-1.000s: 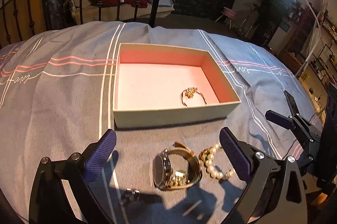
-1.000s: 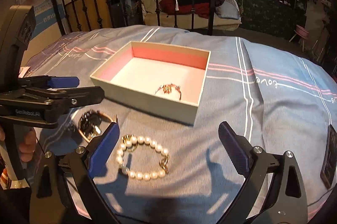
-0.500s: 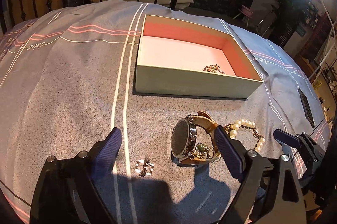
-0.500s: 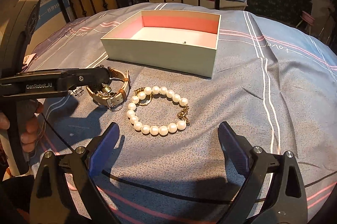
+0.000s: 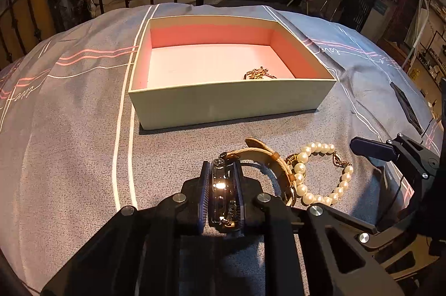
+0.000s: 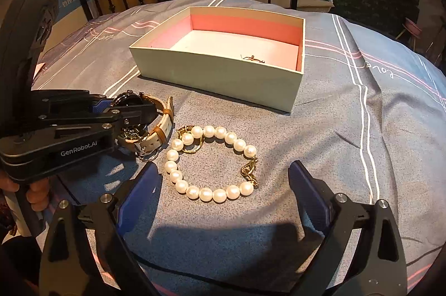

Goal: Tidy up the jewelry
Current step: 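Close the left gripper on the tan-strap watch face, then lift the watch with the left gripper and carry it over the box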

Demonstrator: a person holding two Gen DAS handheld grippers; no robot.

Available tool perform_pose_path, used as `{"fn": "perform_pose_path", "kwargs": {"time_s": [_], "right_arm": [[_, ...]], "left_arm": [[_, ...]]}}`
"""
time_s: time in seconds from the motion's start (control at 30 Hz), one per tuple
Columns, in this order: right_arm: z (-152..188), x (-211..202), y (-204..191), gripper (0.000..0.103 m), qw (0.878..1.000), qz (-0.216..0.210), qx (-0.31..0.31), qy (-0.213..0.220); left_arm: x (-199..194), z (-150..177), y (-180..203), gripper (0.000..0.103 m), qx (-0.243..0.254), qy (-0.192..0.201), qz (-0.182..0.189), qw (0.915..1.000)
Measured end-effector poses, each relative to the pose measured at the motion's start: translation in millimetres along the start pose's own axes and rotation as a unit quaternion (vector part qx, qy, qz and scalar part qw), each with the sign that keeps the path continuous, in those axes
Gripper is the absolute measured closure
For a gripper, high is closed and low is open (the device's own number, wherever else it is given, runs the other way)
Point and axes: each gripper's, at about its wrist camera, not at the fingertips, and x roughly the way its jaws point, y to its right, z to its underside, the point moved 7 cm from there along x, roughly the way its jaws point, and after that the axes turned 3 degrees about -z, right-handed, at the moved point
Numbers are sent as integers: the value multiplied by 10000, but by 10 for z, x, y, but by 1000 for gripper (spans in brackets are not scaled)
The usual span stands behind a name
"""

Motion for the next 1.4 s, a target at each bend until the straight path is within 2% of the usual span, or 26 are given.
{"fn": "perform_pose_path", "kwargs": {"time_s": [0.27,0.47,0.87,1.13,1.27,1.3,1.37,1.4], "right_arm": [[2,33,-6,9,10000,36,-42,-68],[-47,-111,-60,9,9996,16,-91,266],[-73,-45,-73,10,9998,30,-124,133],[-135,-84,-82,10,9996,-43,-111,268],[-140,-61,-87,10,9996,-50,-121,231],[-155,-66,-80,11,9996,-42,-121,247],[-202,-75,-76,30,9995,-154,-89,249],[-238,-81,-73,54,9994,-197,-85,256]], "left_arm": [[-37,-24,9,92,-73,48,79,9999],[-47,-32,9,92,-148,71,166,9997],[-132,-130,4,92,-297,220,314,9988],[-290,-220,-60,92,-553,614,415,9957],[-325,-276,-94,92,-661,674,431,9946],[-329,-299,-97,92,-654,684,420,9946],[-333,-349,-92,92,-651,700,403,9946],[-330,-382,-92,92,-668,699,418,9944]]}}
